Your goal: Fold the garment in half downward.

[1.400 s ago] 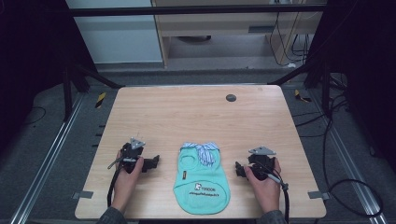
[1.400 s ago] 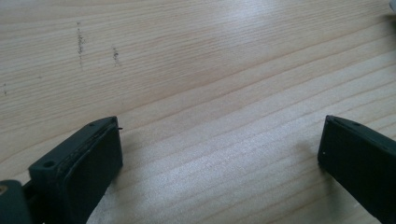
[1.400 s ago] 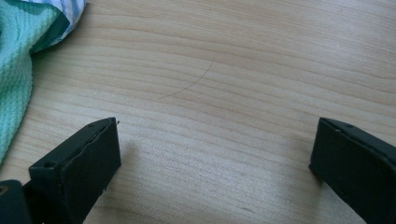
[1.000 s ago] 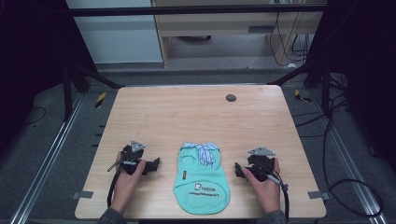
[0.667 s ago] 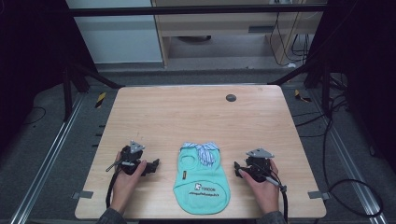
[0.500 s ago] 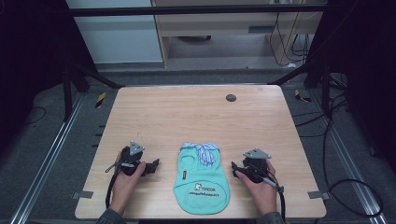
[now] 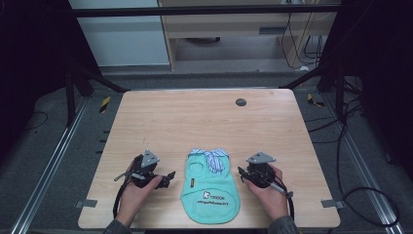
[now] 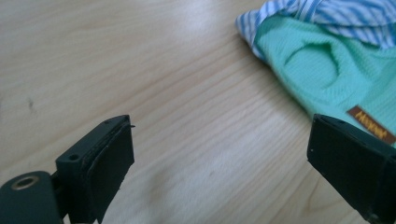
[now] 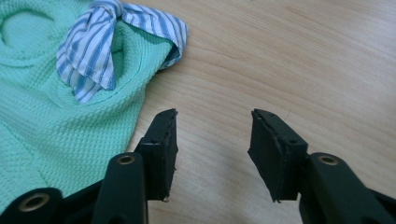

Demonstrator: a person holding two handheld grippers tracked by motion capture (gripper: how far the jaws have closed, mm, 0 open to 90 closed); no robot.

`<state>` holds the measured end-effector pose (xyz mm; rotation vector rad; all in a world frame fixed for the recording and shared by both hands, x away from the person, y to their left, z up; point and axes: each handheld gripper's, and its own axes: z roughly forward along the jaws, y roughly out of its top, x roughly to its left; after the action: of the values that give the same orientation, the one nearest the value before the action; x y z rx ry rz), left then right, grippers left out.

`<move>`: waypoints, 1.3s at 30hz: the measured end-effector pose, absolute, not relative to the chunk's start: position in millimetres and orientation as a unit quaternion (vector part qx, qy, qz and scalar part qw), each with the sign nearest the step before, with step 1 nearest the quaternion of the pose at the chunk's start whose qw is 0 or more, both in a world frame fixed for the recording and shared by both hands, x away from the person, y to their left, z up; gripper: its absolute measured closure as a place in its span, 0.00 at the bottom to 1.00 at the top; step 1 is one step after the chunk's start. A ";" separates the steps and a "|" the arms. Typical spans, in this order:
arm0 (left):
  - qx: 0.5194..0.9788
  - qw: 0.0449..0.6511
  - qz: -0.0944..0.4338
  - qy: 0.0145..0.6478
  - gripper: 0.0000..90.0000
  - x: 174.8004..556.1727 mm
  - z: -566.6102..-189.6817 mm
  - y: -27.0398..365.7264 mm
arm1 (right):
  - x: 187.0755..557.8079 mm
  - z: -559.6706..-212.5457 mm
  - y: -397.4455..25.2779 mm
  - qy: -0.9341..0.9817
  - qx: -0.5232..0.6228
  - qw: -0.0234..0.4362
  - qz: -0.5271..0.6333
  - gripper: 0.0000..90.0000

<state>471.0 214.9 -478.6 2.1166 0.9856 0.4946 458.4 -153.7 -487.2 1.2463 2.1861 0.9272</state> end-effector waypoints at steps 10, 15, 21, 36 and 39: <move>0.847 0.350 0.164 0.366 0.27 516.3 -459.5 179.5 | 499.1 -463.1 -140.1 0.820 0.420 0.198 0.334 0.77; 0.852 0.338 0.165 0.363 0.38 528.0 -455.7 170.3 | 512.0 -459.6 -129.2 0.830 0.408 0.188 0.330 0.85; 0.856 0.330 0.160 0.366 0.52 548.9 -452.1 158.4 | 530.6 -457.7 -114.6 0.835 0.404 0.170 0.332 0.91; 0.859 0.313 0.141 0.380 0.54 568.3 -469.5 137.6 | 556.8 -471.7 -100.5 0.829 0.428 0.154 0.324 0.78; 0.859 0.310 0.138 0.383 0.53 567.9 -473.7 136.5 | 557.5 -474.1 -99.0 0.831 0.430 0.150 0.320 0.75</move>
<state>567.9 136.5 -473.7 2.2685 1.0123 0.3639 557.5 -99.0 -474.1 1.2349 2.3869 0.9190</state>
